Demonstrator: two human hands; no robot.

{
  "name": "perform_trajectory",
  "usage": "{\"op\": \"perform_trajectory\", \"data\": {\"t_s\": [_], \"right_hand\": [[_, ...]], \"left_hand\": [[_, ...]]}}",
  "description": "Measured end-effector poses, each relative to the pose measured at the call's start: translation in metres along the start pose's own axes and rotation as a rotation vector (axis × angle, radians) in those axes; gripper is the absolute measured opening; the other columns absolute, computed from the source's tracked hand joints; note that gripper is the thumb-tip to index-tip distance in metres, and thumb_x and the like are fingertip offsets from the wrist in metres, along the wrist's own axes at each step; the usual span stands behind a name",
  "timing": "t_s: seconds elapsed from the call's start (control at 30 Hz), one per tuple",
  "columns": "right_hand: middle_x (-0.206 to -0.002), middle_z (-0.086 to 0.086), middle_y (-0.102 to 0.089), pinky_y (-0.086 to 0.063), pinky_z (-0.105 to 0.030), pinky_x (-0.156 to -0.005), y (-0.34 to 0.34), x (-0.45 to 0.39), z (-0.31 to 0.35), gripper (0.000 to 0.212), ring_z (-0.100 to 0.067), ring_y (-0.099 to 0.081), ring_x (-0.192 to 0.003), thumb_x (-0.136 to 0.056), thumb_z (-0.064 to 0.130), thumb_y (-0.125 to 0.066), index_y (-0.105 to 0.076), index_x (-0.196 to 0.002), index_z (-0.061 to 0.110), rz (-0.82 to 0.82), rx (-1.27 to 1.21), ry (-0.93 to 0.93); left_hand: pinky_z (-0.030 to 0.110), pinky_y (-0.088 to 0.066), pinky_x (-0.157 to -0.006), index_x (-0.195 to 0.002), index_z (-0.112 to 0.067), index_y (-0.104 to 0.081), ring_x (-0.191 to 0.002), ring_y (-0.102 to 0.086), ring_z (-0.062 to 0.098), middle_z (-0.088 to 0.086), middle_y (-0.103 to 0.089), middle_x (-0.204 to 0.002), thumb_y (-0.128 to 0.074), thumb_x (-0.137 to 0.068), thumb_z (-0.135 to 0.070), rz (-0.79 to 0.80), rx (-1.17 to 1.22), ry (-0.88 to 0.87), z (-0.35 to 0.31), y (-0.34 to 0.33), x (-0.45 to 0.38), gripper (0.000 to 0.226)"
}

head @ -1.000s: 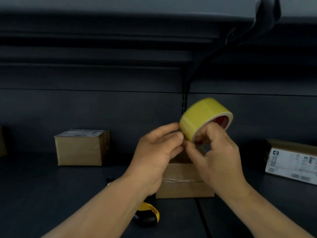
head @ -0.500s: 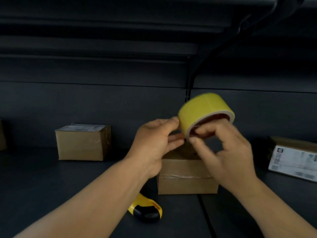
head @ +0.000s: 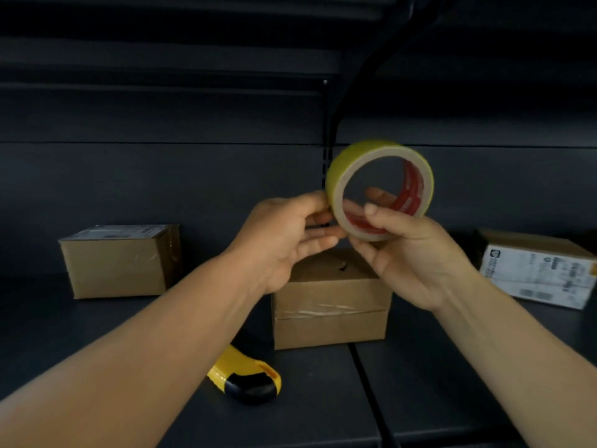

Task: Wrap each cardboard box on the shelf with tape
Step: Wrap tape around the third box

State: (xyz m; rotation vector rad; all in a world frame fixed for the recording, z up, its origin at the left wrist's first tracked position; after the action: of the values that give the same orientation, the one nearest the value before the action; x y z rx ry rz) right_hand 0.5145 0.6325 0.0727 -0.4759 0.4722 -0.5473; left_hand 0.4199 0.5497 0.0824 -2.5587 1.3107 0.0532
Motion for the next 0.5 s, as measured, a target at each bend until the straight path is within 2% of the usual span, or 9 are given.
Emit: {"op": "perform_trajectory", "data": {"t_s": [0.07, 0.13, 0.17, 0.27, 0.33, 0.4, 0.43, 0.5], "right_hand": [[-0.094, -0.009, -0.073, -0.057, -0.025, -0.069, 0.005, -0.005, 0.000, 0.034, -0.017, -0.070, -0.088, -0.072, 0.005, -0.064, -0.058, -0.105, 0.012, -0.038, -0.028, 0.025], [-0.077, -0.003, -0.071, -0.057, -0.029, -0.071, 0.017, -0.009, 0.009, 0.014, -0.013, -0.068, -0.077, -0.082, 0.002, -0.059, -0.063, -0.092, 0.012, -0.154, 0.082, 0.096], [-0.071, 0.000, -0.068, -0.055, -0.031, -0.075, 0.026, -0.010, 0.016, 0.013, -0.012, -0.066, -0.072, -0.087, 0.004, -0.056, -0.063, -0.087, 0.014, -0.231, 0.165, 0.139], [-0.078, -0.002, -0.064, -0.049, -0.036, -0.084, 0.050, -0.009, 0.035, 0.011, -0.015, -0.062, -0.077, -0.090, 0.013, -0.056, -0.065, -0.086, 0.018, -0.389, 0.332, 0.215], [-0.081, -0.002, -0.066, -0.051, -0.033, -0.077, 0.060, -0.007, 0.040, 0.010, -0.013, -0.063, -0.074, -0.087, 0.013, -0.059, -0.066, -0.088, 0.020, -0.431, 0.323, 0.237], [-0.068, 0.005, -0.067, -0.051, -0.027, -0.063, 0.069, -0.002, 0.051, 0.015, -0.007, -0.061, -0.060, -0.085, 0.010, -0.061, -0.066, -0.082, 0.023, -0.499, 0.366, 0.297], [-0.064, 0.008, -0.067, -0.050, -0.026, -0.061, 0.071, 0.001, 0.058, 0.017, -0.007, -0.061, -0.059, -0.084, 0.009, -0.062, -0.066, -0.079, 0.024, -0.538, 0.431, 0.328], [-0.070, 0.008, -0.069, -0.049, -0.027, -0.062, 0.072, 0.006, 0.069, 0.019, -0.011, -0.062, -0.065, -0.081, 0.008, -0.066, -0.067, -0.080, 0.026, -0.555, 0.548, 0.369]], "left_hand": [[0.021, -0.058, -0.061, -0.099, -0.006, -0.069, -0.070, -0.072, 0.014, 0.012, -0.072, -0.092, -0.058, -0.093, -0.020, 0.026, -0.049, -0.001, -0.002, -0.004, 0.000, 0.018], [0.020, -0.055, -0.057, -0.098, -0.005, -0.065, -0.063, -0.069, 0.013, 0.009, -0.069, -0.083, -0.056, -0.095, -0.019, 0.008, -0.139, -0.014, -0.004, -0.002, 0.000, 0.018], [0.020, -0.053, -0.055, -0.094, -0.006, -0.064, -0.060, -0.067, 0.011, 0.005, -0.067, -0.077, -0.056, -0.095, -0.020, -0.006, -0.197, -0.022, -0.003, 0.002, 0.000, 0.016], [0.020, -0.046, -0.051, -0.080, -0.011, -0.062, -0.055, -0.062, 0.009, -0.003, -0.063, -0.065, -0.056, -0.094, -0.024, -0.011, -0.390, -0.050, 0.000, 0.008, 0.000, 0.019], [0.021, -0.042, -0.053, -0.078, -0.014, -0.062, -0.056, -0.059, 0.008, -0.006, -0.062, -0.063, -0.056, -0.094, -0.027, -0.020, -0.505, -0.060, 0.002, 0.009, -0.003, 0.022], [0.022, -0.039, -0.057, -0.077, -0.015, -0.063, -0.061, -0.057, 0.008, -0.006, -0.062, -0.066, -0.056, -0.093, -0.031, -0.067, -0.585, -0.075, -0.001, 0.015, -0.006, 0.023], [0.022, -0.038, -0.059, -0.076, -0.015, -0.064, -0.064, -0.057, 0.008, -0.006, -0.062, -0.068, -0.057, -0.093, -0.032, -0.081, -0.634, -0.083, -0.002, 0.017, -0.008, 0.025], [0.023, -0.037, -0.060, -0.071, -0.015, -0.064, -0.068, -0.056, 0.009, -0.004, -0.062, -0.070, -0.057, -0.092, -0.035, -0.083, -0.740, -0.085, -0.002, 0.018, -0.010, 0.029]]}}
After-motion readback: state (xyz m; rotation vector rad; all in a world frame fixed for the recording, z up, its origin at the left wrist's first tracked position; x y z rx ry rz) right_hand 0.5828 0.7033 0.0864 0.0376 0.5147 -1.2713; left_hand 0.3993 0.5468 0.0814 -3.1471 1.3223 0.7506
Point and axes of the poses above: each hand's wrist, its own x-axis away from the middle knuckle, its own y-axis out of the back of the hand, z = x × y, the point moved 8 cm from there along -x, towards the middle knuckle
